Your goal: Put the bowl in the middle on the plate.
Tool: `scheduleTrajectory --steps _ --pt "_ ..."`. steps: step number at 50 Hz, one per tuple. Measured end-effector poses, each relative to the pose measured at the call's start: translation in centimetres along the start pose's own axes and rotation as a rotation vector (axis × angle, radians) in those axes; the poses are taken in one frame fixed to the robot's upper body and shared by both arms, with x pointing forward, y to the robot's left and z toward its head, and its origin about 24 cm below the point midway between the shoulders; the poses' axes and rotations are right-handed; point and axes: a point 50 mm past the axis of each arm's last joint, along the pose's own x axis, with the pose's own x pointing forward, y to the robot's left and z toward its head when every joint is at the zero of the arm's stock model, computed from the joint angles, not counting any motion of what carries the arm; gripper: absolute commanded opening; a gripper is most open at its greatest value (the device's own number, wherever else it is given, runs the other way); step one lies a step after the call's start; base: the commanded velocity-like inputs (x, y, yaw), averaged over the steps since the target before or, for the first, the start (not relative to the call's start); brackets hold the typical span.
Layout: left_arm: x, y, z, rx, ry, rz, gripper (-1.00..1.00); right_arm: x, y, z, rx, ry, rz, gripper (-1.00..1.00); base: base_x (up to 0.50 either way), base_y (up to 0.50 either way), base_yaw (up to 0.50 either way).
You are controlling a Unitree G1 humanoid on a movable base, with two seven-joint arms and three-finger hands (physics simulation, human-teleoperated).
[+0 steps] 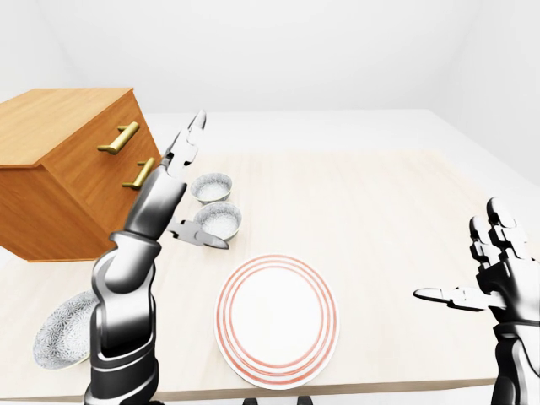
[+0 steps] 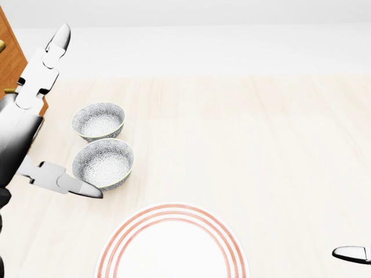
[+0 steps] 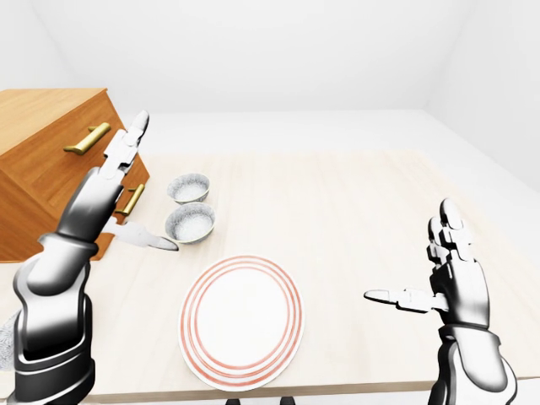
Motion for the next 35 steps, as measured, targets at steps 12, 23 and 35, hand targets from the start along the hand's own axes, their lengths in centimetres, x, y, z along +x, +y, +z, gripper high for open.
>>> scheduleTrajectory --steps 12,23,35 --pt "0.1 -0.3 -0.6 0.097 0.059 -0.039 1.00 0.0 0.0 -0.1 0.001 0.006 0.000 1.00 0.00 0.00 0.00" --pt "0.0 -0.8 -2.0 0.165 0.147 -0.080 1.00 0.0 0.0 -0.2 -0.002 0.008 -0.002 1.00 0.00 0.00 0.00" --pt "0.0 -1.2 -3.3 0.226 0.216 -0.113 1.00 0.1 -0.1 -0.4 0.001 0.017 -0.004 1.00 0.00 0.00 0.00"
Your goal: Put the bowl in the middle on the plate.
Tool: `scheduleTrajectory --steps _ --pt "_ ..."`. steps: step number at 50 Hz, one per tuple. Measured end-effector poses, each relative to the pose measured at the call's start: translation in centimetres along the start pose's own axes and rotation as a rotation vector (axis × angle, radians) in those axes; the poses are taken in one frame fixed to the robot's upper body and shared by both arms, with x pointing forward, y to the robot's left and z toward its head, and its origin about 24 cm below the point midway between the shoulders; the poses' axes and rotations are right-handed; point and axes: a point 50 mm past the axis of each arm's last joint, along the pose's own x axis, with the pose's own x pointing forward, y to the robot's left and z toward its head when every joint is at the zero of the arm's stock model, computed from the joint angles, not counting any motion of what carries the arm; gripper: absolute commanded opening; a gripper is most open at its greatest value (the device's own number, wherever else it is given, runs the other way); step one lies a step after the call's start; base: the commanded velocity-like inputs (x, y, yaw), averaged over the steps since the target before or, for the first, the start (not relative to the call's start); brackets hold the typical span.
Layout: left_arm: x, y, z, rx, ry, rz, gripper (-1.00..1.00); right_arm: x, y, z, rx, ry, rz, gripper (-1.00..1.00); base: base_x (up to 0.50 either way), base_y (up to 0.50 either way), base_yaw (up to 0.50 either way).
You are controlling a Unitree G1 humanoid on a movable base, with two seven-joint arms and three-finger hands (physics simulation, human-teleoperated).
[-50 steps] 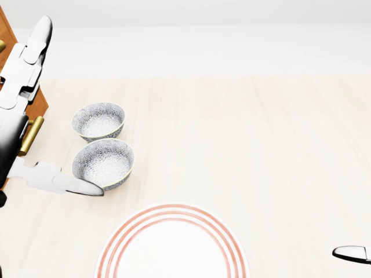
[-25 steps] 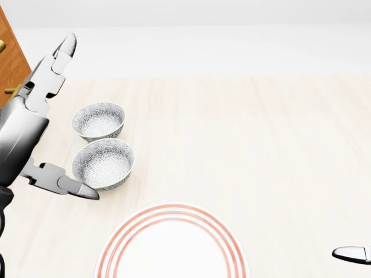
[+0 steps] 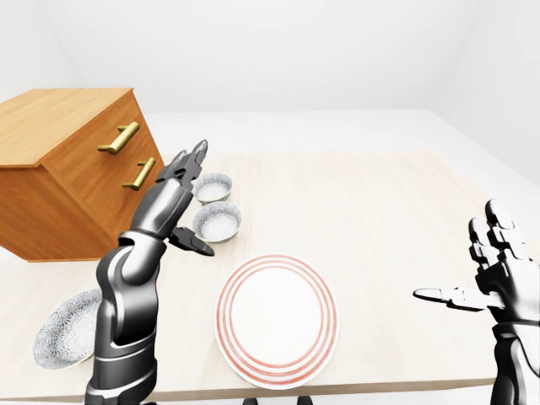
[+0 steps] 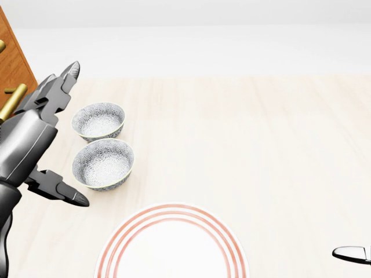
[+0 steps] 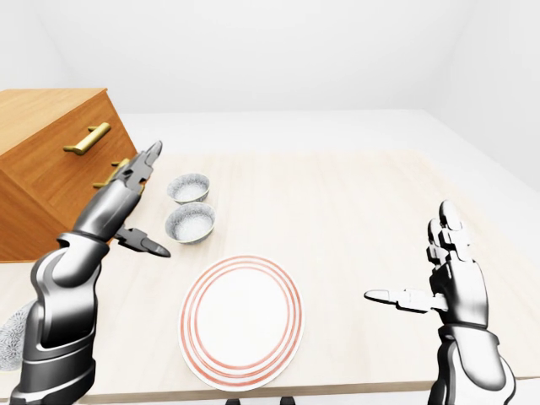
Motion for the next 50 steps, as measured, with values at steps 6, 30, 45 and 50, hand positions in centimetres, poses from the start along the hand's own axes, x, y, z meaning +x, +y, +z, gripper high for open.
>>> scheduleTrajectory --steps 6,30,45,50 --pt "0.2 -0.3 -0.4 0.022 0.016 -0.014 1.00 0.0 0.0 0.0 -0.001 -0.002 0.000 1.00 0.00 0.00 0.00" --pt "1.1 -1.3 -1.6 0.178 0.033 -0.071 1.00 -0.1 0.0 0.2 0.001 -0.010 -0.002 1.00 0.00 0.00 0.00" --pt "1.6 -1.9 -2.1 0.233 0.047 -0.111 1.00 -0.1 0.0 0.3 -0.001 -0.012 -0.002 1.00 0.00 0.00 0.00" --pt "1.8 -1.9 -2.2 0.238 0.053 -0.121 1.00 -0.1 0.0 0.3 -0.001 -0.011 -0.002 1.00 0.00 0.00 0.00"
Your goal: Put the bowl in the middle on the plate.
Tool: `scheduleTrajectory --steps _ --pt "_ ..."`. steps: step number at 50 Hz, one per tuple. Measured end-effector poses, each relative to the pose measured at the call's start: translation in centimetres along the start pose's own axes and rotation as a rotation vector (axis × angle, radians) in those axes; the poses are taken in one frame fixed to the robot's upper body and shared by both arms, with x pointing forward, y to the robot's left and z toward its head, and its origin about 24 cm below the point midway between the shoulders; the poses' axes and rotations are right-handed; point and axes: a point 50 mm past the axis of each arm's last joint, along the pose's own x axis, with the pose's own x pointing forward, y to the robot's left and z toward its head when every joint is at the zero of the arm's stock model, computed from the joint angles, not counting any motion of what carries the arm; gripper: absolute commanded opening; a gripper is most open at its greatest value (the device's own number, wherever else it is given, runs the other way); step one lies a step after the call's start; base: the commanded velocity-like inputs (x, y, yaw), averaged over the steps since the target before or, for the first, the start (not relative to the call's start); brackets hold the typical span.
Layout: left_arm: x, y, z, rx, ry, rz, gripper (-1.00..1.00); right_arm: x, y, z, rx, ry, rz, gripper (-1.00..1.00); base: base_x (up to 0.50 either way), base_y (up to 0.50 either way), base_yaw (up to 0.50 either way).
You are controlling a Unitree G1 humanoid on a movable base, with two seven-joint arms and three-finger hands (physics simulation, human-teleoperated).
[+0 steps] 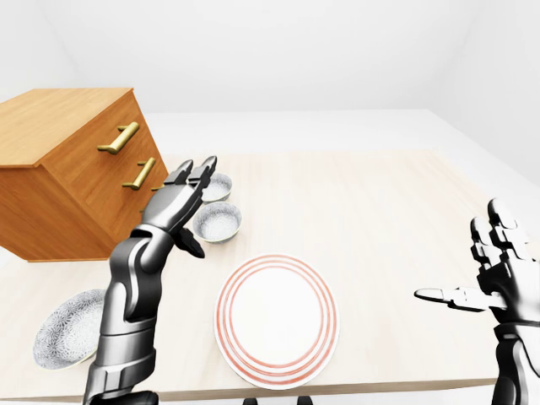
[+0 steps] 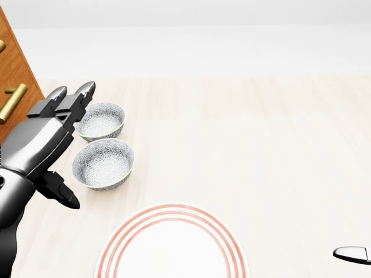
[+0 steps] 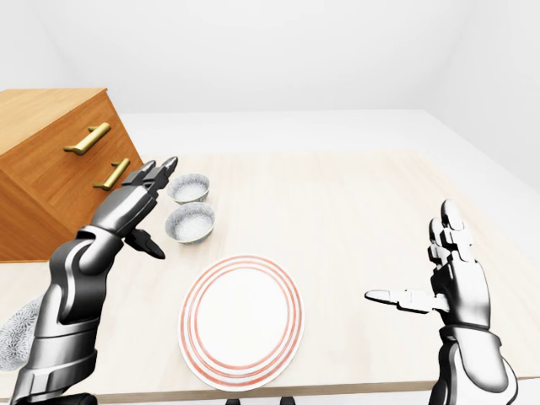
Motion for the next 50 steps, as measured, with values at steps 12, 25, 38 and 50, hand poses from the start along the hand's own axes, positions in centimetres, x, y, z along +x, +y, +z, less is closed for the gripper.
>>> scheduleTrajectory --steps 12,25,38,50 --pt "0.7 -0.1 0.1 0.005 -0.003 -0.021 1.00 0.0 0.0 0.0 0.000 0.002 0.000 1.00 0.00 0.00 0.00" --pt "1.6 -1.2 0.0 0.004 0.011 -0.051 1.00 0.0 0.0 -0.1 0.000 0.003 0.001 1.00 0.00 0.00 0.00" --pt "2.2 -2.0 0.2 0.015 0.014 -0.101 1.00 0.0 0.0 0.0 -0.004 -0.001 0.002 1.00 0.00 0.00 0.00" --pt "2.7 -2.8 0.3 0.022 0.020 -0.138 1.00 0.1 0.0 -0.1 -0.002 0.005 0.001 1.00 0.00 0.00 0.00"
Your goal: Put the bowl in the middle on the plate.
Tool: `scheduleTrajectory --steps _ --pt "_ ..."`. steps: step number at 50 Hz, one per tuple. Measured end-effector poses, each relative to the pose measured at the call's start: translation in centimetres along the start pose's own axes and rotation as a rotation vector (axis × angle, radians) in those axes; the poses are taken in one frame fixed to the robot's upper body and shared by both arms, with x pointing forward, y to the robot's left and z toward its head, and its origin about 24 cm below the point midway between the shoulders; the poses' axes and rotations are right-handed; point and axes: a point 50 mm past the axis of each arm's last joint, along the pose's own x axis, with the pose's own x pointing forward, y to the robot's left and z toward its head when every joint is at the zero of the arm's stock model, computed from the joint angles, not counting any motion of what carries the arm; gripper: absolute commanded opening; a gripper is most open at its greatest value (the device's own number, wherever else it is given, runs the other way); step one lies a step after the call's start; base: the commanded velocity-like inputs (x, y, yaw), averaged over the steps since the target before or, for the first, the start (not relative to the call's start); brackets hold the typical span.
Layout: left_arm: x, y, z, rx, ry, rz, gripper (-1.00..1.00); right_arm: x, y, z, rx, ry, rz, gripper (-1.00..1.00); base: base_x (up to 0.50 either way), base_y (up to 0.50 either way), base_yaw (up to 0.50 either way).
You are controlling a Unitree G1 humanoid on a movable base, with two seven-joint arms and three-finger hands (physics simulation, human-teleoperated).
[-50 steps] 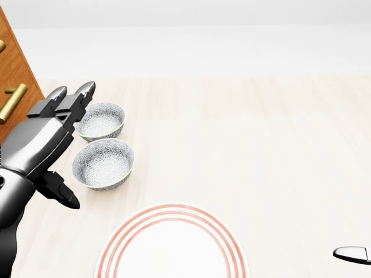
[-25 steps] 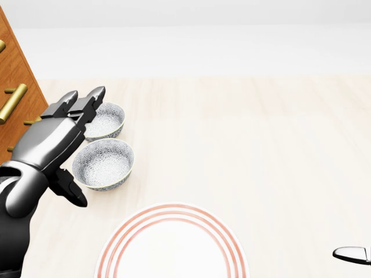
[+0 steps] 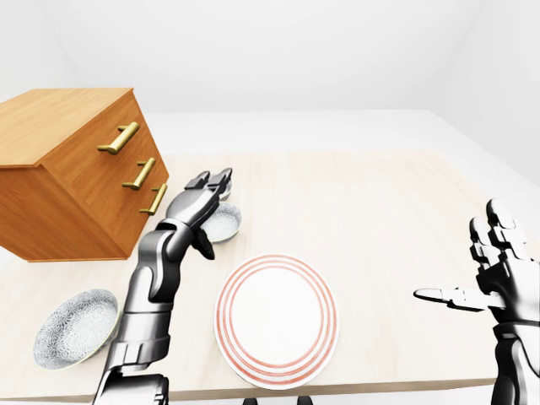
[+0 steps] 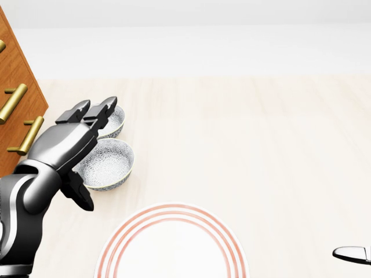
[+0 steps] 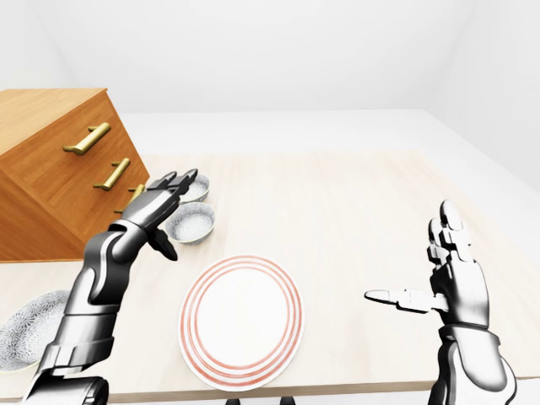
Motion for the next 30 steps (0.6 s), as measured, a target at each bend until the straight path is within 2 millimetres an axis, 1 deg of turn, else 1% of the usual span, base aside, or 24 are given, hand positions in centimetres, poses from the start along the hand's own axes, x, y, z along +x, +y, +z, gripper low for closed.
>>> scheduleTrajectory --steps 15,30 --pt "0.4 -0.8 -0.1 0.009 0.012 -0.046 1.00 0.0 0.0 -0.1 0.001 0.003 -0.002 1.00 0.00 0.00 0.00" --pt "0.6 -1.3 -0.3 0.062 0.040 -0.062 1.00 0.0 -0.1 -0.1 0.002 0.006 -0.004 1.00 0.00 0.00 0.00"
